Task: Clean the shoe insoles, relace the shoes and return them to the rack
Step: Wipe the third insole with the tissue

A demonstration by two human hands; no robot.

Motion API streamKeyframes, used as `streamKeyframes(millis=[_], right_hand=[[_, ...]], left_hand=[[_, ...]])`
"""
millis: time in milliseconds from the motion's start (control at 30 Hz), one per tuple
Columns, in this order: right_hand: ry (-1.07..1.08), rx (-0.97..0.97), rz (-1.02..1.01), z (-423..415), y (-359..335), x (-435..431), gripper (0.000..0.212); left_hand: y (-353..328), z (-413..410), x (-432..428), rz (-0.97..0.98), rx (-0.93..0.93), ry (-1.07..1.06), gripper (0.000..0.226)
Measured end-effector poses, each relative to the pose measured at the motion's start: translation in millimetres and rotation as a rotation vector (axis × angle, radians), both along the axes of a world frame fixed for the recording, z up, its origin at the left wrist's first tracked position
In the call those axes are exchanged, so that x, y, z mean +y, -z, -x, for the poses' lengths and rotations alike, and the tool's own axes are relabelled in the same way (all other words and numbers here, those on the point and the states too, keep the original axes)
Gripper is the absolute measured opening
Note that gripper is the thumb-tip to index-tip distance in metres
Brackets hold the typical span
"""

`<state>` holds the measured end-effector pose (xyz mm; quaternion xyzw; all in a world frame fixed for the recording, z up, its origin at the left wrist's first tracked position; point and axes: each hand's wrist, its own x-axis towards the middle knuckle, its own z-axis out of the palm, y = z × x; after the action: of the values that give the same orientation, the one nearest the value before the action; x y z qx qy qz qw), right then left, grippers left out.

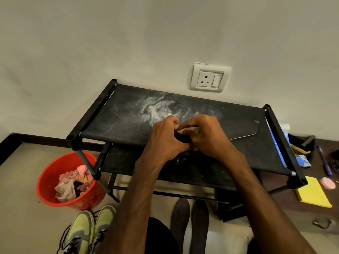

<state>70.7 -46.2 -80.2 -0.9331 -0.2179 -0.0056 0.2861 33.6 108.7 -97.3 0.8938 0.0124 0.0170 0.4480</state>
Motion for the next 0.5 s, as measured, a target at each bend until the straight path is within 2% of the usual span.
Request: streamKeyframes(millis=[100, 233, 267, 333, 500], right_hand=[[-0.043, 0.021, -0.073, -0.9, -2.8, -5.9, 0.017], [0.248, -0.073, 0.017, -16.8, 6.6, -27.8, 0.019], [0.261, -0.093, 0.038, -16.6, 7.5, -27.5, 0.021], [0.161, -0.120, 0.066, -11.7, 6.3, -20.2, 0.026], [-0.140, -0.044, -0.003, 0.2, -2.3, -7.3, 0.032]], left_hand=[[-0.6, 0.8, -0.7, 0.016, 0.006, 0.001, 0.101], [-0.8, 1.6, -2.0, 0.034, 0.016, -0.019, 0.104], [-0.9, 1.9, -1.9, 0.037, 0.014, -0.021, 0.104], [-1.2, 2.6, -1.7, 0.043, 0.013, -0.015, 0.105], [-3.5, 3.9, -1.3, 0.022, -0.004, 0.010, 0.104]])
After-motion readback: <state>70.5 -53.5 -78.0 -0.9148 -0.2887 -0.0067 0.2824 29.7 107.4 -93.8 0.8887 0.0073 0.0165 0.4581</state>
